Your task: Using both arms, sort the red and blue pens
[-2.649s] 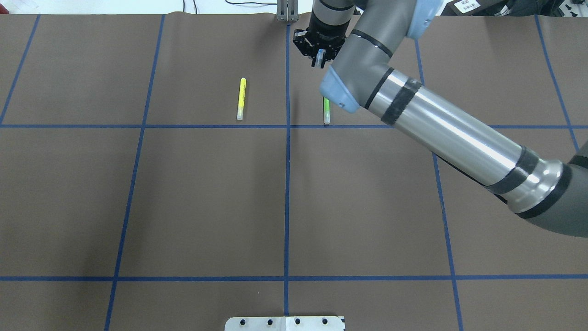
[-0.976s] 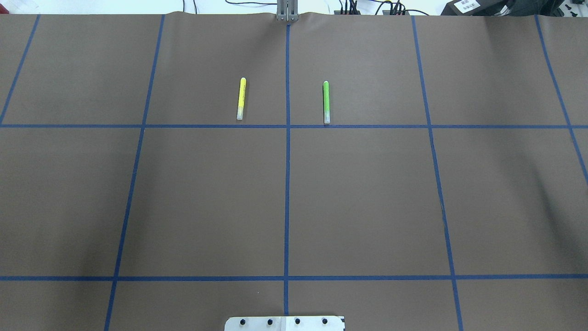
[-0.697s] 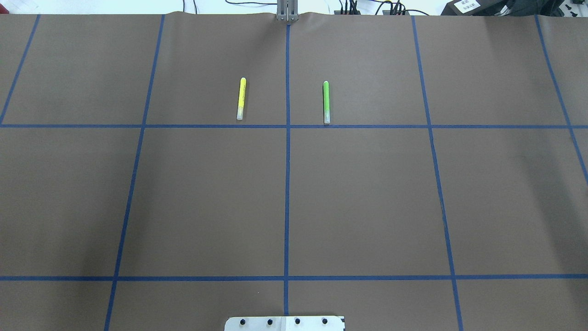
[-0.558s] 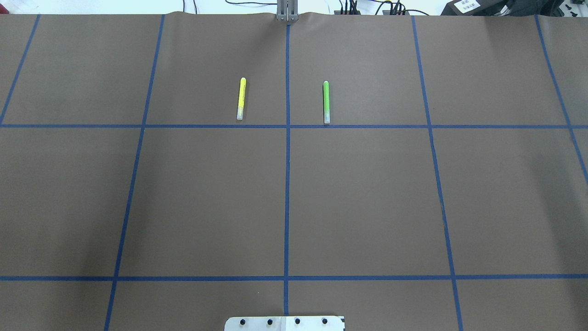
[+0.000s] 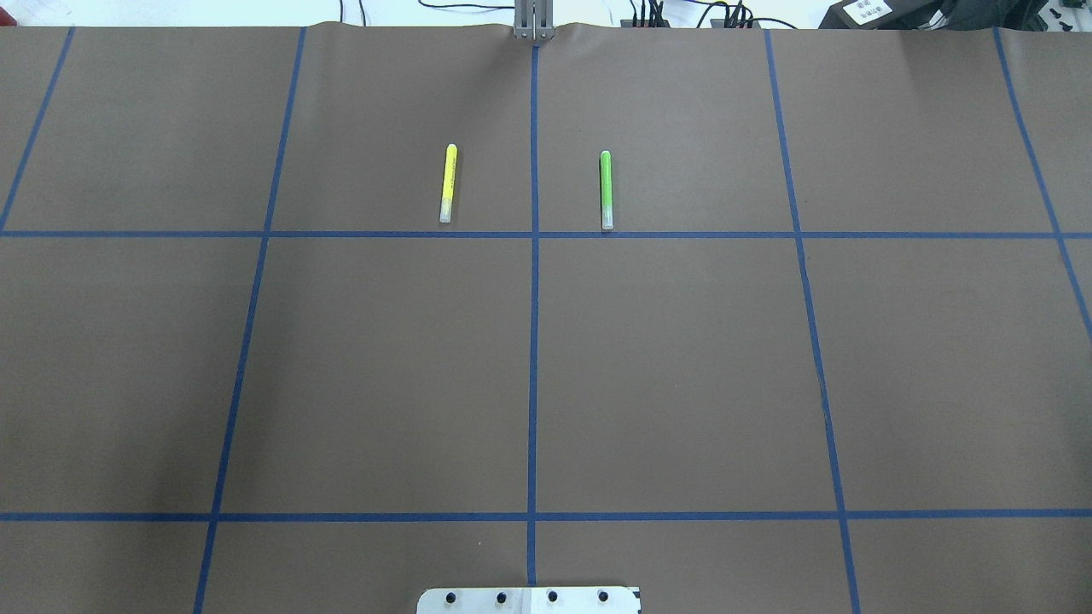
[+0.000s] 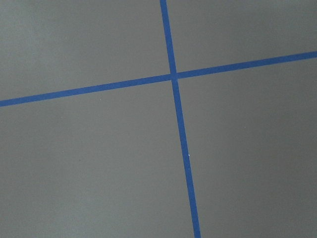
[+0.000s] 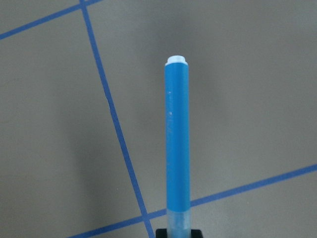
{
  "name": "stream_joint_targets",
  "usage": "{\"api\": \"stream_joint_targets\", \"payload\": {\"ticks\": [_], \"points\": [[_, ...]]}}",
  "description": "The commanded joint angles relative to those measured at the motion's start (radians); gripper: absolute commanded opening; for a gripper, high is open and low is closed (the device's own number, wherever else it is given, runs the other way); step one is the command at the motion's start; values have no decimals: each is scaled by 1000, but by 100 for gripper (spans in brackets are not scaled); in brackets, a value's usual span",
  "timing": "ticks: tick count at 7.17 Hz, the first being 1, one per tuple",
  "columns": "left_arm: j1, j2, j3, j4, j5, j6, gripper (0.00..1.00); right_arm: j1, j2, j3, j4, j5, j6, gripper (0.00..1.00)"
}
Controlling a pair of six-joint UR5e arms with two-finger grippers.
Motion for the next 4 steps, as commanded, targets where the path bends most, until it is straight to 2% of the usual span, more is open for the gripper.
{"api": "stream_joint_targets", "payload": {"ticks": [1, 2, 4], "points": [[0, 5, 0, -14, -5, 1, 100, 186, -67, 48, -296, 21, -59, 0], [0, 5, 0, -21, -5, 2, 100, 263, -58, 74, -472, 13, -111, 0], [0, 5, -3, -22, -5, 2, 100, 325, -55, 85, -714, 4, -127, 0]]}}
